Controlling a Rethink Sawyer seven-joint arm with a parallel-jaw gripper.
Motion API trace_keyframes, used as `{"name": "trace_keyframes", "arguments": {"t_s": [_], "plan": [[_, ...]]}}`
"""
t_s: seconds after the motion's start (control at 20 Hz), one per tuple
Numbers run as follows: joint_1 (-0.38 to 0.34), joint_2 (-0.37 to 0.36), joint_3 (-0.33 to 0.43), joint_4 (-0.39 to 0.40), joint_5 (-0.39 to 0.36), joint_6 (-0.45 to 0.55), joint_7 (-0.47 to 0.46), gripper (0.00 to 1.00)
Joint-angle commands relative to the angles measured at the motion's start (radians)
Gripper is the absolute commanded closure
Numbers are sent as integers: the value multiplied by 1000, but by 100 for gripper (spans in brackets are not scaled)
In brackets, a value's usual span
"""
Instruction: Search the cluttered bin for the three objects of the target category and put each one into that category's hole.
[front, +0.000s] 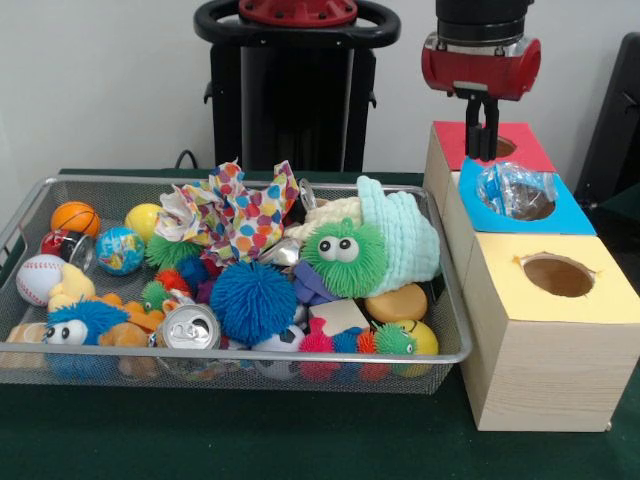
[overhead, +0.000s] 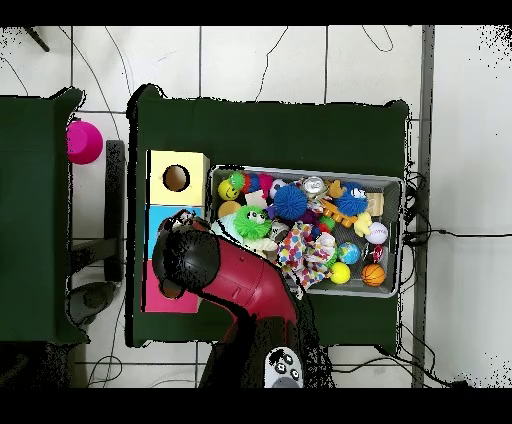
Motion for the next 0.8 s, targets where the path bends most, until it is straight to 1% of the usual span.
{"name": "trace_keyframes", "arguments": {"t_s": [0.05, 0.25, 0.35, 0.55, 0.65, 0.75, 0.8], "plan": [[-51, 77, 153, 85, 51, -135, 190, 100], [-64, 94, 181, 88, 51, -165, 189, 100], [-66, 99, 189, 86, 54, -151, 190, 100], [-40, 80, 170, 98, 54, -93, 207, 100], [-38, 70, 174, 115, 55, -89, 209, 100], [-46, 55, 200, 153, 62, -110, 208, 100], [-45, 42, 200, 167, 60, -109, 208, 100]]}}
